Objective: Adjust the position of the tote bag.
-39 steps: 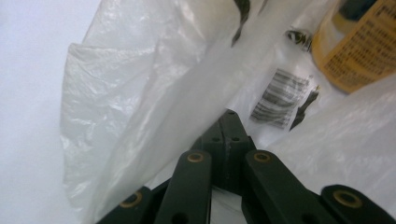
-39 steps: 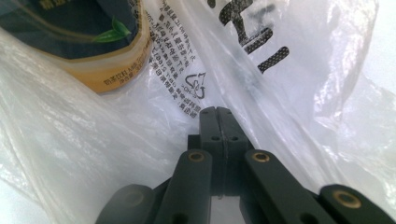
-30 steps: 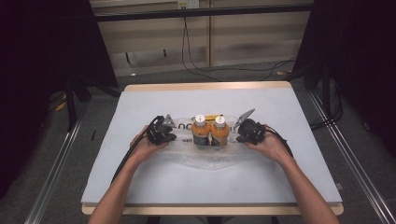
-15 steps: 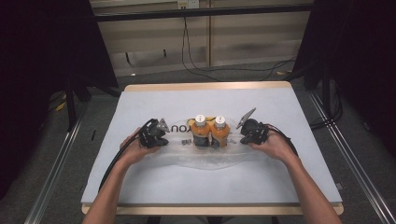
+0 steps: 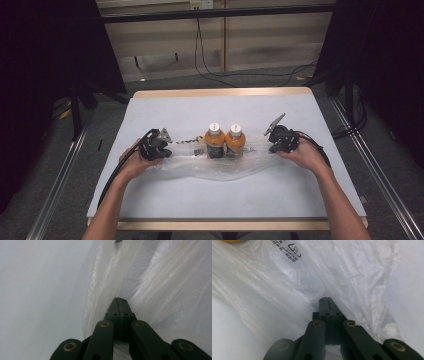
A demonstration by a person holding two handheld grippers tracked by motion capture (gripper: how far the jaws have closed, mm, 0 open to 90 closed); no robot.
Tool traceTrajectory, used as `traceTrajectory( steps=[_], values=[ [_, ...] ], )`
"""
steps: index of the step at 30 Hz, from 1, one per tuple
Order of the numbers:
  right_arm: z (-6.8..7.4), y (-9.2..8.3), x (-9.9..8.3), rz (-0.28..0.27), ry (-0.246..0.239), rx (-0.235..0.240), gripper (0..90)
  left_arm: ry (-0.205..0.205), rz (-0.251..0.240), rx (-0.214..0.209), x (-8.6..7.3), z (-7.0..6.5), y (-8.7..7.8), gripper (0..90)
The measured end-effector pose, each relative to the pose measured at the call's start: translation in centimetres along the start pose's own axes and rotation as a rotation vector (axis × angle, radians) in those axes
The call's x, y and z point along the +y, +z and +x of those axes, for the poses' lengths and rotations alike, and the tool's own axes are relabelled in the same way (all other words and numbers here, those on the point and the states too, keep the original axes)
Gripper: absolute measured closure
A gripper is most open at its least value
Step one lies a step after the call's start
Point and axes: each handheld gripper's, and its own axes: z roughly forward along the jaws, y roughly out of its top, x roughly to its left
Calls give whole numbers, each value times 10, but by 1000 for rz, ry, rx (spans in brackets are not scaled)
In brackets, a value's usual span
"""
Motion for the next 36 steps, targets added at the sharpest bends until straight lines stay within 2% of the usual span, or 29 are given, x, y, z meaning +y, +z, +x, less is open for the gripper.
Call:
traceTrajectory(
  steps=[1,4,5,7,8,9,13,15,16,17,19,23,29,31,32,34,35,36],
  values=[
    [-1,0,-2,-3,3,3,900,11,-3,0,1,1,1,900],
    [-2,-2,-4,17,3,-7,900,0,-28,-9,3,2,3,900],
    [-3,-2,-6,11,12,-4,900,-17,-38,-18,4,1,4,900],
    [-8,-3,-11,-2,48,10,900,-25,-64,-53,5,3,6,900],
    [-9,-4,-13,4,46,6,900,-22,-64,-61,6,3,6,900],
    [-11,-5,-15,1,55,4,900,-39,-82,-86,6,5,7,900],
    [-13,-6,-20,-12,62,4,900,-60,-112,-115,4,7,8,900],
    [-16,-7,-24,-33,84,33,900,-51,-115,-104,3,6,8,900],
    [-16,-7,-24,-33,84,33,900,-51,-115,-104,3,6,8,900],
    [-15,-7,-25,-33,82,27,900,-39,-97,-56,3,4,7,900],
    [-14,-8,-27,-33,82,32,900,-12,-71,-22,4,2,6,900],
    [-14,-8,-30,-52,80,33,900,-29,-78,-26,-3,5,4,900],
    [-11,-9,-30,-47,85,38,900,-51,-86,-31,-9,7,2,900],
    [-12,-9,-32,-59,75,37,900,-60,-90,-36,-10,7,2,900],
    [-13,-9,-34,-71,85,46,900,-58,-89,-28,-10,7,1,900],
    [-12,-9,-34,-75,83,40,900,-72,-86,-44,-11,9,0,900],
    [-9,-8,-34,-92,58,11,900,-103,-87,-53,-12,11,0,900],
    [-9,-8,-34,-92,58,11,900,-103,-87,-53,-12,11,0,900]
  ],
)
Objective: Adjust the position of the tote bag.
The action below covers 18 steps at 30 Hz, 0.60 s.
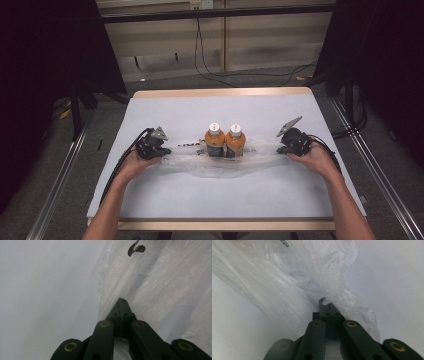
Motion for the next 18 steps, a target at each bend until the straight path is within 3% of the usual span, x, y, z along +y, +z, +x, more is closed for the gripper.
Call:
traceTrajectory(
  steps=[3,6,7,9,11,14,18],
  values=[
    [4,0,2,-32,-19,2,900,-28,-32,-23,-2,2,-2,900],
    [7,-3,7,-73,-17,15,900,-70,-113,-87,-3,4,-6,900],
    [8,-5,10,-105,-26,36,900,-80,-168,-125,-1,3,-8,900],
    [9,-7,11,-132,-19,51,900,-83,-175,-131,0,1,-10,900],
    [9,-9,11,-144,-15,58,900,-92,-225,-160,3,-1,-14,900],
    [10,-17,12,-226,-20,61,900,-89,-264,-170,7,-4,-20,900],
    [8,-22,13,-278,-6,82,900,-80,-289,-177,12,-7,-25,900]
  ],
)
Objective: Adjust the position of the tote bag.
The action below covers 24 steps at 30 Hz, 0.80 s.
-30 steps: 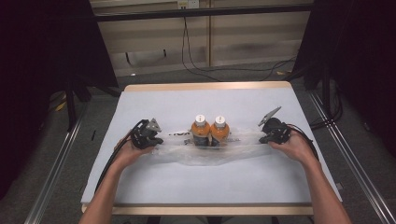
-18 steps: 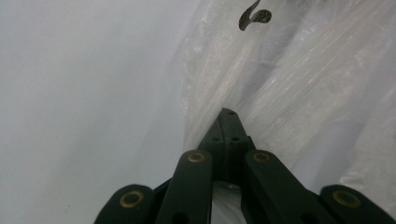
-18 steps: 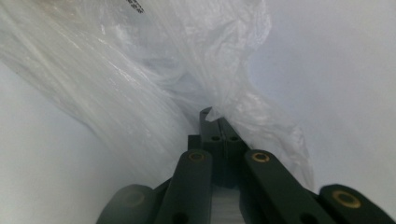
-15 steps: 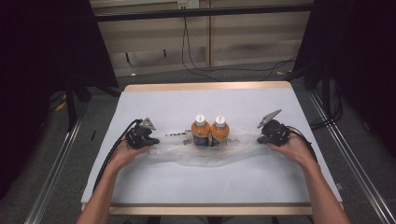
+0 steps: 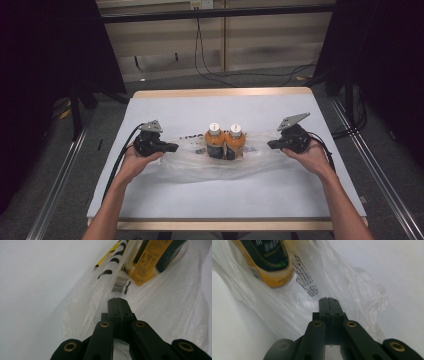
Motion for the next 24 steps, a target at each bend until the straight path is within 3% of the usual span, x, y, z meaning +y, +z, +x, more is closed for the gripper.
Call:
traceTrajectory(
  steps=[2,7,17,21,24],
  values=[
    [0,-2,1,-29,16,7,900,21,-18,-2,3,-3,-2,900],
    [2,-5,6,-89,39,34,900,10,-88,-24,8,-7,-11,900],
    [11,-5,17,-133,37,68,900,-13,-208,-49,14,-10,-27,900],
    [16,-2,23,-155,41,80,900,-38,-278,-91,20,-15,-31,900],
    [20,0,27,-162,35,93,900,-35,-291,-87,25,-19,-33,875]
  ],
)
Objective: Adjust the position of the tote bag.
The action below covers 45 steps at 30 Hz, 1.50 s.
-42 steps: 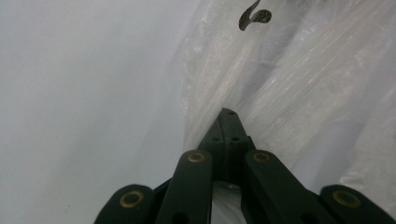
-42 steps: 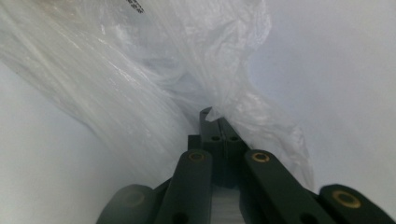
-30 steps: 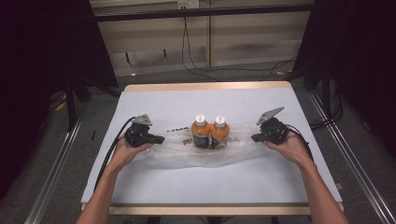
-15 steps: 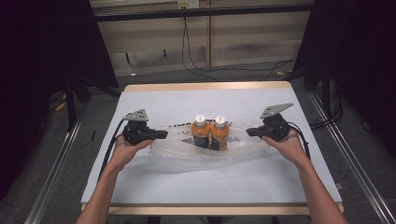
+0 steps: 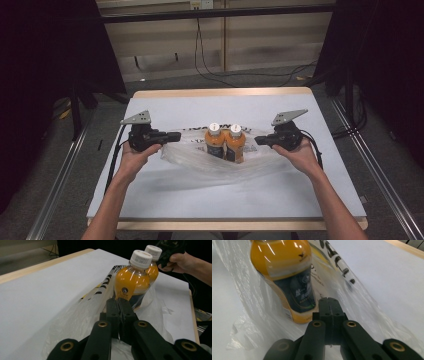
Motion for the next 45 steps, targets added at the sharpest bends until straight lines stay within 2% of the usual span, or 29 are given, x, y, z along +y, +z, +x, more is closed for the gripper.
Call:
traceTrajectory(
  steps=[1,6,7,8,9,11,13,14,15,17,20,22,26,29,31,35,38,39,41,42,43,45],
  values=[
    [1,1,1,-2,0,1,900,-4,-9,-11,1,-1,0,866],
    [9,8,10,-12,-23,9,900,-6,-45,6,4,-2,-3,891],
    [10,9,11,-16,-25,9,900,-18,-69,-2,5,-2,-4,879],
    [12,10,15,-25,-29,18,900,-39,-94,-14,5,-1,-4,816],
    [13,11,17,-28,-30,19,900,-52,-105,-7,6,-2,-5,767],
    [14,14,23,-38,-31,6,900,-56,-116,5,7,-2,-7,738],
    [11,17,25,-55,-16,5,900,-67,-135,8,8,-2,-8,648],
    [10,18,25,-57,-16,8,900,-46,-128,32,8,-3,-11,633],
    [9,20,25,-44,-18,6,900,-41,-132,24,9,-4,-10,664],
    [8,23,25,-32,-21,1,900,-25,-121,37,10,-9,-8,718],
    [2,27,28,-16,-17,-2,900,22,-46,42,12,-21,5,799],
    [-2,30,32,-1,-15,4,900,63,-3,19,11,-33,19,890],
    [-7,37,38,26,-23,11,900,88,70,-42,8,-53,54,900],
    [-7,46,41,44,-23,15,900,91,85,-72,7,-61,73,900],
    [-9,52,42,49,-20,19,900,101,111,-77,6,-67,90,900],
    [-12,59,39,45,-6,42,900,109,131,-101,3,-75,111,900],
    [-14,64,38,41,9,60,900,112,140,-96,2,-78,121,900],
    [-15,65,38,37,17,64,900,120,150,-81,0,-77,123,900],
    [-16,68,37,39,24,73,900,110,150,-84,-3,-76,126,900],
    [-17,69,37,41,23,69,900,123,173,-58,-4,-75,127,900],
    [-17,71,36,47,33,70,900,115,169,-66,-6,-74,128,900],
    [-18,74,35,52,31,73,900,136,198,-32,-10,-73,130,900]
  ],
)
